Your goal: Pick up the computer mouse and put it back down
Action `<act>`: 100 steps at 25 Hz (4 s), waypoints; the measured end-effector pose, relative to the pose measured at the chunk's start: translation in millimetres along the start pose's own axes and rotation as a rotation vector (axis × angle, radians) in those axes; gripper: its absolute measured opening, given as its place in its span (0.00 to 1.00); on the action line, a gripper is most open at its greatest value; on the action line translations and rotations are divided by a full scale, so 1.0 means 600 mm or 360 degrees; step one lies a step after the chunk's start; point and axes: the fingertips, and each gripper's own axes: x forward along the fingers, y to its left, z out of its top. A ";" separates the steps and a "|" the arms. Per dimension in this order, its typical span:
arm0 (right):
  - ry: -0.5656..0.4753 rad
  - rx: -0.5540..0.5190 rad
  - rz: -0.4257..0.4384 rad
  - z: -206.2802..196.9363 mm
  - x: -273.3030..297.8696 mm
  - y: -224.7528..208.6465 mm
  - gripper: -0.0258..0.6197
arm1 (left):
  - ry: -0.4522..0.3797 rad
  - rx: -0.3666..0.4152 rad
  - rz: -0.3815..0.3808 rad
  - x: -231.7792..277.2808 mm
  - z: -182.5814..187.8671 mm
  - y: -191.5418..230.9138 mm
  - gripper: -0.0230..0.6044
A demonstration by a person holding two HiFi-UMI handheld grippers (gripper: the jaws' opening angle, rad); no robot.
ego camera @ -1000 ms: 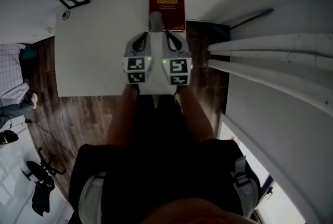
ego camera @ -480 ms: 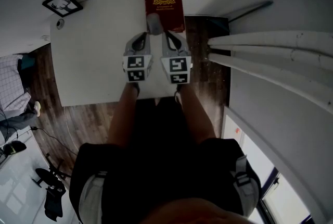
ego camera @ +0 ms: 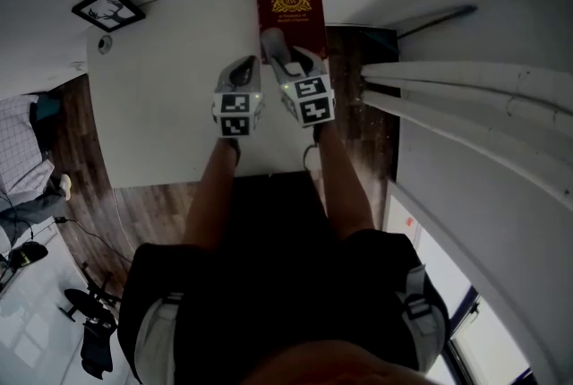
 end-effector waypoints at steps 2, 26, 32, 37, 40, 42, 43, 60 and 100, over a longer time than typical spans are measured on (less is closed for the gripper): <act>0.0061 0.0012 -0.0023 -0.005 0.019 -0.008 0.35 | 0.0010 -0.0003 -0.0002 0.006 -0.001 0.007 0.04; 0.0326 0.0157 -0.0018 -0.060 0.116 -0.030 0.48 | 0.0074 -0.0065 -0.0035 0.027 -0.028 0.051 0.04; 0.0406 0.0087 -0.0038 -0.051 0.114 -0.015 0.50 | 0.0087 -0.0070 -0.0044 0.024 -0.031 0.056 0.04; 0.0464 0.0101 -0.0042 -0.058 0.122 -0.019 0.49 | 0.0098 -0.0089 -0.0038 0.031 -0.041 0.063 0.04; 0.0439 0.0113 -0.0048 -0.052 0.119 -0.020 0.46 | 0.0099 -0.0091 -0.0049 0.031 -0.042 0.060 0.04; 0.0412 0.0089 -0.0061 -0.044 0.115 -0.018 0.45 | 0.0097 -0.0085 -0.0054 0.029 -0.040 0.060 0.04; 0.0396 0.0073 -0.0066 -0.040 0.113 -0.016 0.43 | 0.0096 -0.0084 -0.0056 0.029 -0.040 0.060 0.04; 0.0266 0.0060 -0.0042 -0.021 0.091 -0.010 0.29 | 0.0231 -0.0094 -0.0235 0.093 -0.088 0.034 0.04; 0.0013 -0.0049 0.0186 0.035 0.042 0.042 0.26 | -0.0024 -0.0127 0.0010 0.031 -0.012 0.058 0.04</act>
